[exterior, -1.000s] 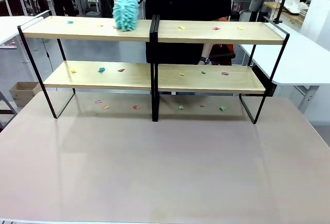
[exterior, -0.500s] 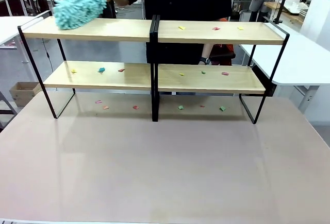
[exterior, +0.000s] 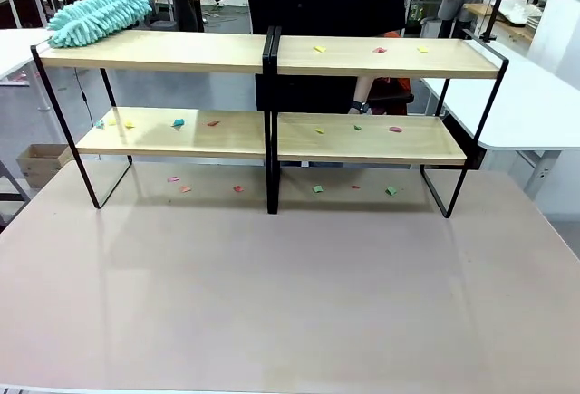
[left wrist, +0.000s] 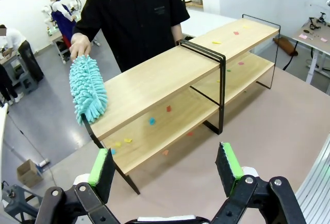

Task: Clean the shelves.
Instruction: Clean a randomly selected level of the Shelf with the Duster.

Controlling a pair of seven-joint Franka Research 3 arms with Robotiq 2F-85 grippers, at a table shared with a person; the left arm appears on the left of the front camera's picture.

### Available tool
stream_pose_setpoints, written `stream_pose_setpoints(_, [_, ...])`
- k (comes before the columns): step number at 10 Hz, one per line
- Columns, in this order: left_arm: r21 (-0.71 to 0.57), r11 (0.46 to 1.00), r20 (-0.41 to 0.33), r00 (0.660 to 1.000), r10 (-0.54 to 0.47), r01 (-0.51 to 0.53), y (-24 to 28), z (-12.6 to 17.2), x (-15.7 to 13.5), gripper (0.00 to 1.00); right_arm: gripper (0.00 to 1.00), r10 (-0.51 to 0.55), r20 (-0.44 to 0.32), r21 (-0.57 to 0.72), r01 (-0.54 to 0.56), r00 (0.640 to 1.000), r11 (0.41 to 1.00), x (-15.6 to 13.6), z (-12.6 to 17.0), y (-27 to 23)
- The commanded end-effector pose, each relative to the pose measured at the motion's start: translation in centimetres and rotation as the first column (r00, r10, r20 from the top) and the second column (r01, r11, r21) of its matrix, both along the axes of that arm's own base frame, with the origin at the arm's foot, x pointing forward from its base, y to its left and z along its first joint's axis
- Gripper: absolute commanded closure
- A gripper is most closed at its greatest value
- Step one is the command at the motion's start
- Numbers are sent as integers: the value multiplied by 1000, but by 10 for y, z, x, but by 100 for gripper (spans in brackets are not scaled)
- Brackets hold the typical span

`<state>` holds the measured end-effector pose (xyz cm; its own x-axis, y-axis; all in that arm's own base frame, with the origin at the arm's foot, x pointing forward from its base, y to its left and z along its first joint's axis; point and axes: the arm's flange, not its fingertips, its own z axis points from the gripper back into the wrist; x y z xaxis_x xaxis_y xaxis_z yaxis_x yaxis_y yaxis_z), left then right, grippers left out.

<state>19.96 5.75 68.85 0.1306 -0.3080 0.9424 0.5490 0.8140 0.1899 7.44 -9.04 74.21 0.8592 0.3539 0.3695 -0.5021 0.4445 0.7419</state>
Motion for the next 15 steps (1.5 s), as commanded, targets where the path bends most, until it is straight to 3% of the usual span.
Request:
stream_pose_setpoints(1, [0,1000,3,1000,4,-4,1,-1,1,0,87,-9,62,-109,16,998,994,25,38,49])
stream_pose_setpoints(5, [0,1000,3,1000,4,-4,1,-1,1,0,87,-9,62,-109,16,998,994,25,38,49])
stream_pose_setpoints(6, [0,1000,3,1000,4,-4,1,-1,1,0,87,-10,50,-120,16,999,993,42,32,60])
stream_pose_setpoints(8, [0,1000,3,1000,4,-4,1,-1,1,0,87,18,51,-131,-11,999,991,43,35,63])
stream_pose_setpoints(10, [0,1000,3,1000,4,-4,1,-1,1,0,87,-42,87,-128,53,995,990,59,38,93])
stream_pose_setpoints(11, [0,1000,3,1000,4,-4,1,-1,1,0,87,-193,83,-193,206,978,959,78,35,117])
stream_pose_setpoints(12, [0,1000,3,1000,4,-4,1,-1,1,0,87,-252,68,-211,260,965,942,107,30,142])
stream_pose_setpoints(14, [0,1000,3,1000,4,-4,1,-1,1,0,87,-439,59,-374,427,897,823,153,9,195])
stream_pose_setpoints(15, [0,1000,3,1000,4,-4,1,-1,1,0,87,-364,100,-329,376,926,866,156,8,209])
